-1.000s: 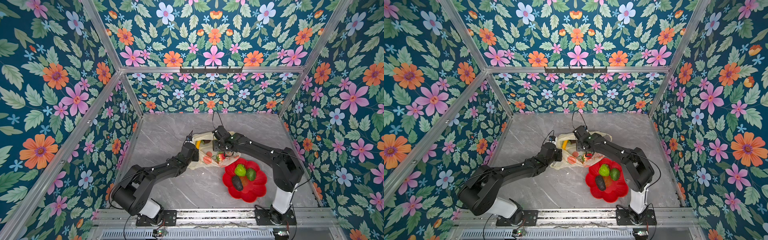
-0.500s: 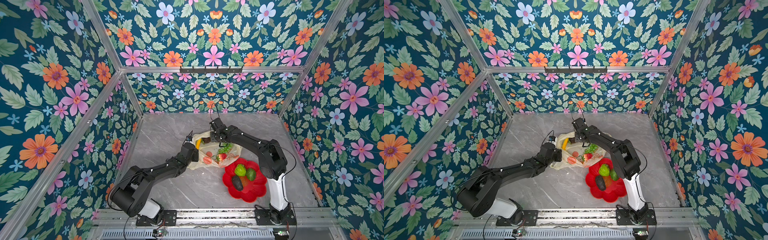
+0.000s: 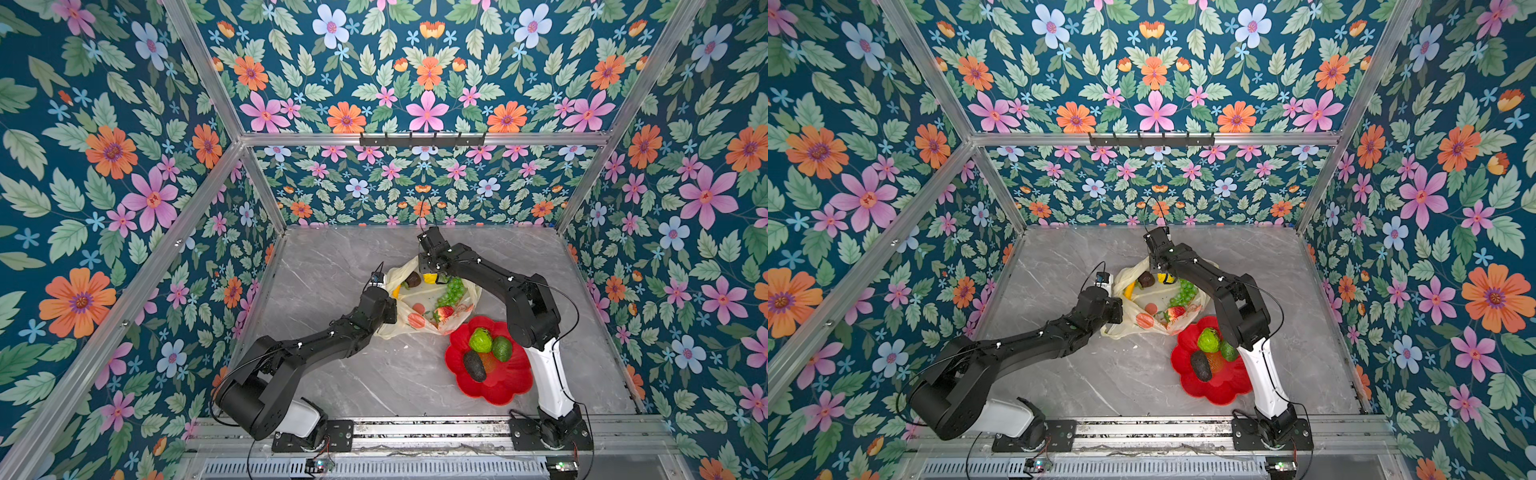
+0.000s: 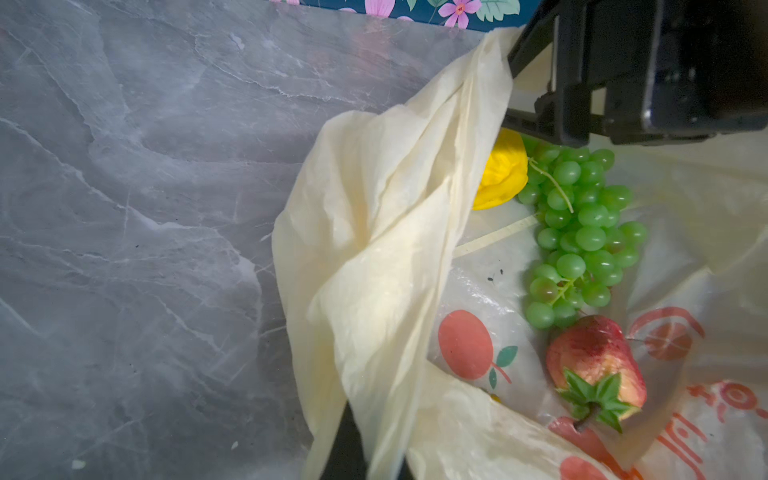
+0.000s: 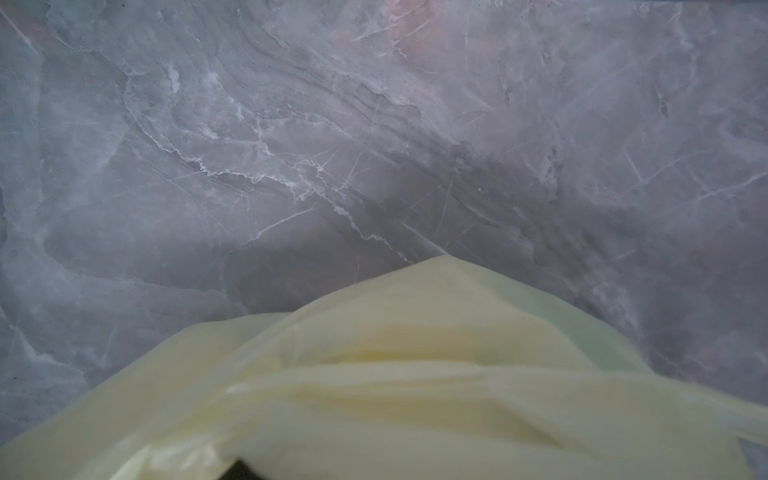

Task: Take the fake fruits out of the plastic bag
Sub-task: 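Move the right gripper back to the far side of the bag mouth, then reach the right gripper into the bag and grasp the yellow lemon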

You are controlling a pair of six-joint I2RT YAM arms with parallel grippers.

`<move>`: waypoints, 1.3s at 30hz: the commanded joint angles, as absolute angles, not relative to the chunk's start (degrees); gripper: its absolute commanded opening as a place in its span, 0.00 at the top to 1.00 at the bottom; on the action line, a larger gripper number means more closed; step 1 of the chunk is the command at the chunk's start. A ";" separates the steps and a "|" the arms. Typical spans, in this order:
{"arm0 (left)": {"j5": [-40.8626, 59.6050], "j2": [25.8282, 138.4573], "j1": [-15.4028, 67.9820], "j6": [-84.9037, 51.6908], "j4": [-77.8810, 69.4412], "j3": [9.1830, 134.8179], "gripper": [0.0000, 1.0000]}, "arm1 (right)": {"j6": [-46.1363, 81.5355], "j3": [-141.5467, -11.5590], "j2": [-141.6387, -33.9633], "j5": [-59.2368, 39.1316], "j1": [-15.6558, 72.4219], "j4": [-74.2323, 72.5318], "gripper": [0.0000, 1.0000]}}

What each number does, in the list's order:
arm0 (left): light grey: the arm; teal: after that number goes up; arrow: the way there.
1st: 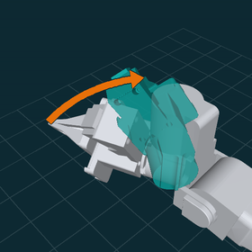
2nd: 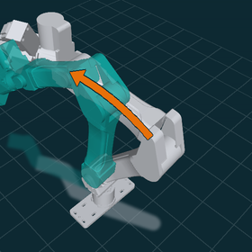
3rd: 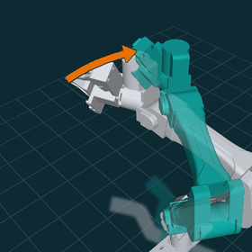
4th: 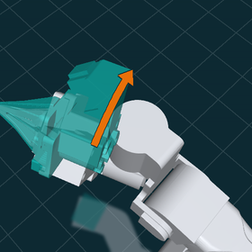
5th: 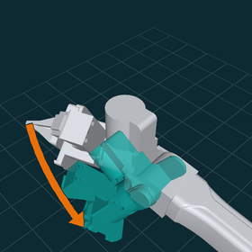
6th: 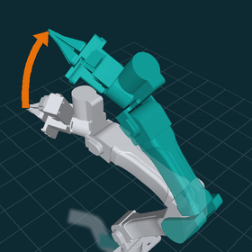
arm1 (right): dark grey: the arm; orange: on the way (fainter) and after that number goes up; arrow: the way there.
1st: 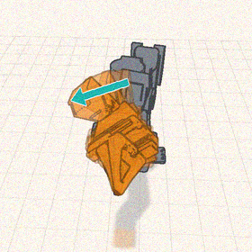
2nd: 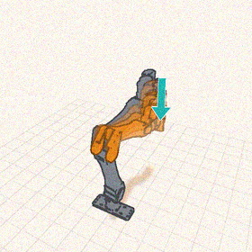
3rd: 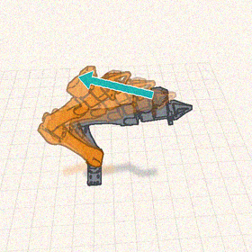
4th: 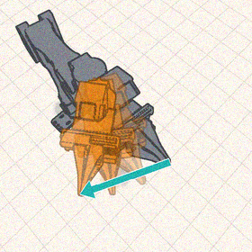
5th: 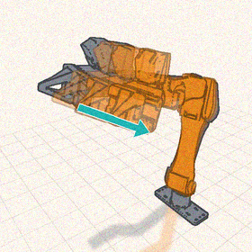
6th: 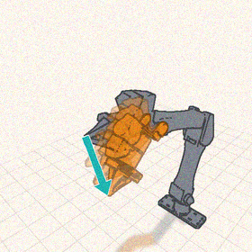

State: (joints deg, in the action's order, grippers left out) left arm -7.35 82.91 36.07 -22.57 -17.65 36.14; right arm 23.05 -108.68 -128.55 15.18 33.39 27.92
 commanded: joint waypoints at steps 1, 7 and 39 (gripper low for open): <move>-7.42 82.80 36.03 -22.33 -18.46 36.05 0.94 | 21.83 -110.35 -129.61 15.67 33.21 29.91 0.39; -7.69 82.88 36.06 -22.39 -18.35 36.16 0.94 | 21.37 -112.75 -132.19 14.81 33.14 31.44 0.40; -8.26 83.36 36.03 -22.35 -17.98 36.39 0.94 | 21.89 -119.04 -135.57 8.67 33.04 44.29 0.27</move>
State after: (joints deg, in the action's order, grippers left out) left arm -7.60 83.66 36.07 -22.57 -17.78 36.16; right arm 21.19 -118.02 -135.22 9.17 33.06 40.91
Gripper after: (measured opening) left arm 0.064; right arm 0.722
